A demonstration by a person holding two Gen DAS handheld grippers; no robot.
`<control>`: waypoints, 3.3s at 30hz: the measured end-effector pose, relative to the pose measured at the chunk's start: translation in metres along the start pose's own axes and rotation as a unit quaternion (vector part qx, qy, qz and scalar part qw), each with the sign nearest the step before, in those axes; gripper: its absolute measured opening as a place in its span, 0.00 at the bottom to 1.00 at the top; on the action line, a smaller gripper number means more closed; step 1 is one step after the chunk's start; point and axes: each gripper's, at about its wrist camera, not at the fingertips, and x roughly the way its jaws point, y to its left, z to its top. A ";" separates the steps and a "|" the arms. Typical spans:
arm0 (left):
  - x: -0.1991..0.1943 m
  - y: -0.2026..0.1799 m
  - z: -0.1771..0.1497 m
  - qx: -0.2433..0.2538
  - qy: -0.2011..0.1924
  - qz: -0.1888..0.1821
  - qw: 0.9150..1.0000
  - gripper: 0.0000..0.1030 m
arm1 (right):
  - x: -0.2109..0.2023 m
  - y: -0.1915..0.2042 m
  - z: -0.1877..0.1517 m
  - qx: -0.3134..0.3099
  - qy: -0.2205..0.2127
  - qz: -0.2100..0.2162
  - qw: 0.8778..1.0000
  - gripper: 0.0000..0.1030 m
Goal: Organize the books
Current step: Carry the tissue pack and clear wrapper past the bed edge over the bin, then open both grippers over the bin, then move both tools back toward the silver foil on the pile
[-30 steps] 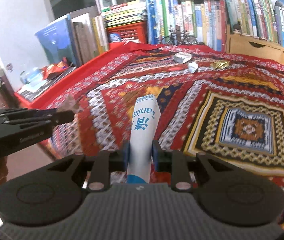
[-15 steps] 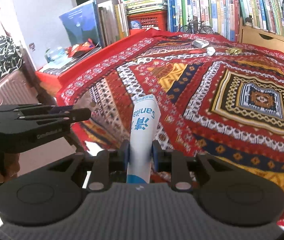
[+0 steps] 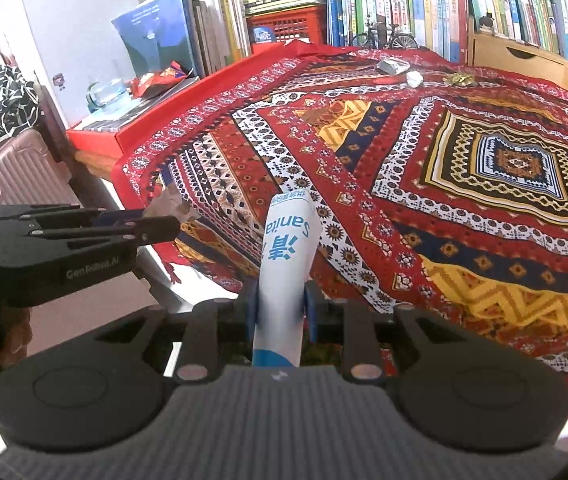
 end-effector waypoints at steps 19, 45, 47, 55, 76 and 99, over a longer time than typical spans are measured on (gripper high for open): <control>0.010 0.002 0.005 0.002 0.001 0.000 1.000 0.55 | 0.009 -0.003 0.006 -0.004 0.006 -0.005 1.000 0.31; -0.003 0.030 0.006 -0.043 -0.024 0.061 0.997 0.89 | 0.009 0.001 0.011 -0.007 -0.017 -0.003 1.000 1.00; -0.005 0.027 0.009 -0.038 -0.034 0.063 0.997 0.94 | 0.005 -0.005 0.013 0.006 -0.025 -0.001 1.000 1.00; -0.010 0.013 0.033 -0.002 -0.057 0.048 0.997 1.00 | -0.018 -0.024 0.037 0.028 -0.064 -0.005 0.998 1.00; 0.076 -0.022 0.174 0.062 -0.118 0.008 0.991 1.00 | 0.003 -0.120 0.153 0.074 -0.109 -0.035 0.991 1.00; 0.348 -0.067 0.268 0.038 -0.005 0.033 0.999 0.90 | 0.163 -0.242 0.239 -0.005 -0.047 -0.092 0.995 1.00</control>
